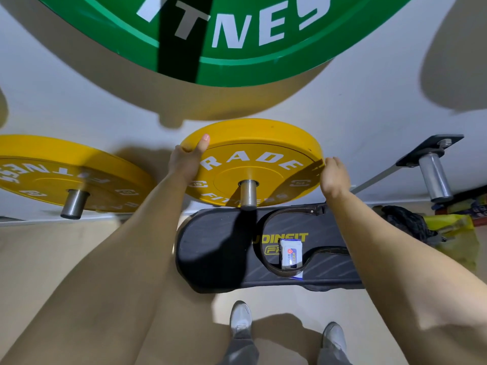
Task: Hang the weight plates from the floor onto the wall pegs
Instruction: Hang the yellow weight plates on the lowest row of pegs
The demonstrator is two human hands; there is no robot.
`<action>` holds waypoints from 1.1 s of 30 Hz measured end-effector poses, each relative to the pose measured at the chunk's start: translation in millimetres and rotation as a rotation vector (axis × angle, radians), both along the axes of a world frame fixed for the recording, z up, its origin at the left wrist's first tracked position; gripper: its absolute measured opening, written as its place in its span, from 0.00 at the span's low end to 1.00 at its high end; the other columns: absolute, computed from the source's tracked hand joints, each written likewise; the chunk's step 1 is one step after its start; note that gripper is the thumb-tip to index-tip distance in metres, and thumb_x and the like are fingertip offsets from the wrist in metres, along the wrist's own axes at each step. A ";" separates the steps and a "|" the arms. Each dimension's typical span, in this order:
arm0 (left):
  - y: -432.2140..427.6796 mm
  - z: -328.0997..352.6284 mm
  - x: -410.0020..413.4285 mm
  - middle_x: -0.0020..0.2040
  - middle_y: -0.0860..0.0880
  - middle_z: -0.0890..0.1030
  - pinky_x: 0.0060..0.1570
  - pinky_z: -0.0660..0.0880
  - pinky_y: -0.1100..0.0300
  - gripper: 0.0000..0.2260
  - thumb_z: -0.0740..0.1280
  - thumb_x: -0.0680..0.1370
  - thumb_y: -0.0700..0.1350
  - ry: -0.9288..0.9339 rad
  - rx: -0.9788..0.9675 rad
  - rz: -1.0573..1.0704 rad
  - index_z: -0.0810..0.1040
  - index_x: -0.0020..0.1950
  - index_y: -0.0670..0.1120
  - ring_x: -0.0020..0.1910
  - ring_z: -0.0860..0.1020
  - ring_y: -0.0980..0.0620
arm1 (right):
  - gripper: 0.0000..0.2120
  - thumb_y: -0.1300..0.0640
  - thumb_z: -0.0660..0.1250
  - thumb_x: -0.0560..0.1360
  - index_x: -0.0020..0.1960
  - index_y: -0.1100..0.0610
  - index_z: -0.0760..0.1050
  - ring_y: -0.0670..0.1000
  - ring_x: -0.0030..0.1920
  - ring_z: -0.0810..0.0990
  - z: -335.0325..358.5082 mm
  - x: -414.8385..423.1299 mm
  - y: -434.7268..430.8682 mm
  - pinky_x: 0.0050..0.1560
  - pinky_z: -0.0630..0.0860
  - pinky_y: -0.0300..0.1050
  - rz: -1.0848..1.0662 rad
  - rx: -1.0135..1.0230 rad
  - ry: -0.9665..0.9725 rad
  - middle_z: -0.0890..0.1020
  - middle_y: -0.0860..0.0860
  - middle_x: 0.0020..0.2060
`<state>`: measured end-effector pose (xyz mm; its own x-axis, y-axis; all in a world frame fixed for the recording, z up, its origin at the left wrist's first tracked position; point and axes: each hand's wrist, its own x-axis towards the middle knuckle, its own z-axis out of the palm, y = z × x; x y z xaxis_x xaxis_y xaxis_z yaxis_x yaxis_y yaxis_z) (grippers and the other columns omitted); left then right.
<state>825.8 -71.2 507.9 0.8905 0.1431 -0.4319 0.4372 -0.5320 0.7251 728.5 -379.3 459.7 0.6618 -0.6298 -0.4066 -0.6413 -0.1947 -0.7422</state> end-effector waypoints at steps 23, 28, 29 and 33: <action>29.1 -87.8 -0.6 0.66 0.38 0.74 0.54 0.72 0.36 0.42 0.57 0.70 0.76 0.348 -0.793 0.464 0.67 0.75 0.49 0.62 0.75 0.33 | 0.35 0.25 0.51 0.74 0.76 0.41 0.62 0.55 0.56 0.79 -70.1 -0.6 19.4 0.47 0.75 0.54 -0.321 0.776 -0.133 0.72 0.48 0.67; 33.8 -90.8 -0.9 0.65 0.38 0.75 0.55 0.69 0.37 0.40 0.56 0.72 0.74 0.347 -0.792 0.449 0.68 0.76 0.50 0.65 0.73 0.34 | 0.35 0.25 0.50 0.74 0.75 0.42 0.63 0.55 0.60 0.77 -69.9 3.7 18.9 0.52 0.73 0.58 -0.314 0.743 -0.133 0.72 0.50 0.70; 33.1 -91.2 -0.6 0.63 0.39 0.75 0.55 0.69 0.37 0.40 0.56 0.73 0.74 0.346 -0.794 0.455 0.68 0.76 0.50 0.65 0.73 0.34 | 0.36 0.24 0.50 0.74 0.75 0.42 0.63 0.55 0.59 0.77 -70.0 4.8 20.6 0.49 0.74 0.57 -0.321 0.739 -0.128 0.72 0.51 0.70; 31.5 -89.9 -2.8 0.68 0.38 0.74 0.60 0.68 0.36 0.40 0.56 0.73 0.74 0.343 -0.784 0.481 0.68 0.76 0.49 0.66 0.73 0.35 | 0.44 0.19 0.49 0.67 0.77 0.41 0.59 0.54 0.56 0.79 -75.6 8.6 25.5 0.41 0.75 0.53 -0.349 0.720 -0.117 0.72 0.51 0.70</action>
<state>823.0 -39.8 418.0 0.6206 0.0199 -0.7839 0.7342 0.3364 0.5898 737.1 -353.8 384.2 0.5386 -0.4181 -0.7315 -0.4868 0.5541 -0.6752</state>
